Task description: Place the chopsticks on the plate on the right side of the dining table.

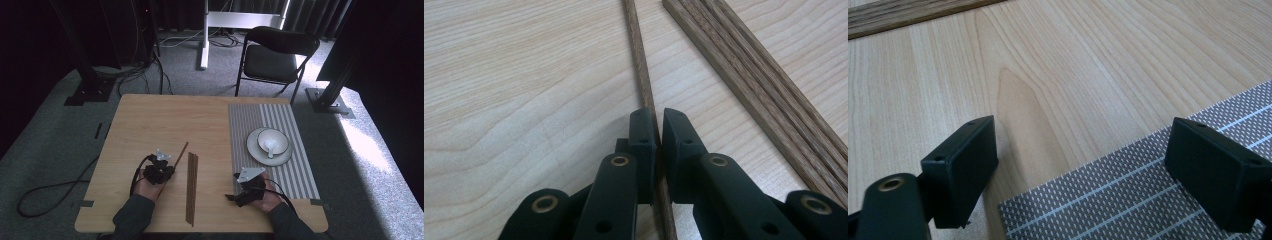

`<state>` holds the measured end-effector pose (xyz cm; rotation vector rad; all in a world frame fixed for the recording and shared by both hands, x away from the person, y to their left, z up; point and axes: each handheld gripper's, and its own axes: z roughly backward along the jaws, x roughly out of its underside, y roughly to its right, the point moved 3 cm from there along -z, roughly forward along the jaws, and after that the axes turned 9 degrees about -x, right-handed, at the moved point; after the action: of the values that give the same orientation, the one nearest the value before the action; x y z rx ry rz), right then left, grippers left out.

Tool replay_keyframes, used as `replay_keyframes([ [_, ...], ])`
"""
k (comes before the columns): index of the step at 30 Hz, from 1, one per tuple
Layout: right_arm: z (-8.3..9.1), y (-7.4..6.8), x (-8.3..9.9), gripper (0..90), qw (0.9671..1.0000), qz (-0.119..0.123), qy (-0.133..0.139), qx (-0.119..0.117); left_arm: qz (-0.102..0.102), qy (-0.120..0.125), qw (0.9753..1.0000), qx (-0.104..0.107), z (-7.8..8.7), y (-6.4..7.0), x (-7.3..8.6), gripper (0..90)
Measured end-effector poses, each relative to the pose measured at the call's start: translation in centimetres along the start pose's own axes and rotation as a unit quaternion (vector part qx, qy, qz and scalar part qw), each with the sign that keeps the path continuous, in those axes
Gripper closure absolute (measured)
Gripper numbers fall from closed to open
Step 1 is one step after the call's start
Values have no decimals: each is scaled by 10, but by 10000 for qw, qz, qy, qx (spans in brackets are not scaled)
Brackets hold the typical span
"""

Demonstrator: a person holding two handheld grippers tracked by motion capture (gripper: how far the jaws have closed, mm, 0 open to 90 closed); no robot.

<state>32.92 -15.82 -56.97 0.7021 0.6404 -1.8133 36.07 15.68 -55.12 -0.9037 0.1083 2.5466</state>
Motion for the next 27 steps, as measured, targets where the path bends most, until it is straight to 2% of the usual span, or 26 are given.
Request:
replay_keyframes([
  [17, 0, 0, 0, 128, 10000, -6, 2, 4, 10, 12, 10000, -4, -5, -5, -6, 844],
  [27, 0, 0, 0, 128, 10000, -8, 3, 6, -136, 66, 9999, -49, -12, -6, -14, 845],
])
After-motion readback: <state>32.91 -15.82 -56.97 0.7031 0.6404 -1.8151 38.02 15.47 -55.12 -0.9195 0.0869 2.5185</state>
